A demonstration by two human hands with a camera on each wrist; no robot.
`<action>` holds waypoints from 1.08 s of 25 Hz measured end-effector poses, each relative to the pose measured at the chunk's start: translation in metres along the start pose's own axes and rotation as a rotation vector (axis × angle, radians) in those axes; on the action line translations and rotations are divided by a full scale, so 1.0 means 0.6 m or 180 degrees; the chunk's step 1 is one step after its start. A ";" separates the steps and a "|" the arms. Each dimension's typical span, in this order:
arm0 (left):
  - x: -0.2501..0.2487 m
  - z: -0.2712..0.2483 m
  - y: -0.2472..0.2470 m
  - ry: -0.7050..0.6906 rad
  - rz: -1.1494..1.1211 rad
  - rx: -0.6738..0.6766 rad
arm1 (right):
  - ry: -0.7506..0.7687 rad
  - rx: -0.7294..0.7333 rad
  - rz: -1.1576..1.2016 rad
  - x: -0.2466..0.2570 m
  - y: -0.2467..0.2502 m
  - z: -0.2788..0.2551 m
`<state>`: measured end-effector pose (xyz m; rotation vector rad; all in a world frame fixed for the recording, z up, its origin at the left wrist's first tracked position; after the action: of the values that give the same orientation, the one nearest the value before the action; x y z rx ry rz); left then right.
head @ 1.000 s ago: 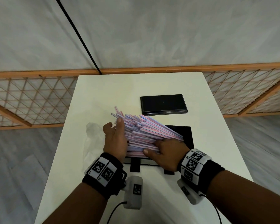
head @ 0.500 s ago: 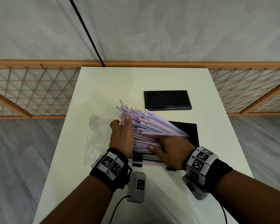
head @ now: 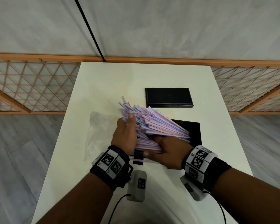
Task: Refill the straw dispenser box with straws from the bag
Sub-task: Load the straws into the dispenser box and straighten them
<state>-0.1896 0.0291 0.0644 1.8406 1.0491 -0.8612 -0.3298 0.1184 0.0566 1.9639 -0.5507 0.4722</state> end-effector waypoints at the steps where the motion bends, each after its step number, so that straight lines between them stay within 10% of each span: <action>1: 0.001 0.000 0.000 -0.0008 0.0061 0.0031 | -0.0116 0.0076 -0.0055 -0.003 -0.001 0.002; 15: -0.022 0.027 0.034 -0.0061 -0.1332 -0.0559 | -0.0265 0.0375 -0.0033 0.025 0.011 0.039; 27: -0.027 0.029 0.031 -0.0455 -0.0989 -0.0598 | -0.0374 0.0487 0.0184 0.035 0.011 0.052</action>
<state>-0.1823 0.0026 0.0765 1.4605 1.2976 -1.0208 -0.3135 0.0839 0.0601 2.1365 -0.6640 0.4479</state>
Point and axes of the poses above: each hand's wrist, its own z-axis towards the middle knuckle, its own y-axis out of the back of the hand, x = y × z, the point moved 4 cm from there along z, towards the middle knuckle, and after that the axes turned 3 degrees about z, right-handed, at the moved point
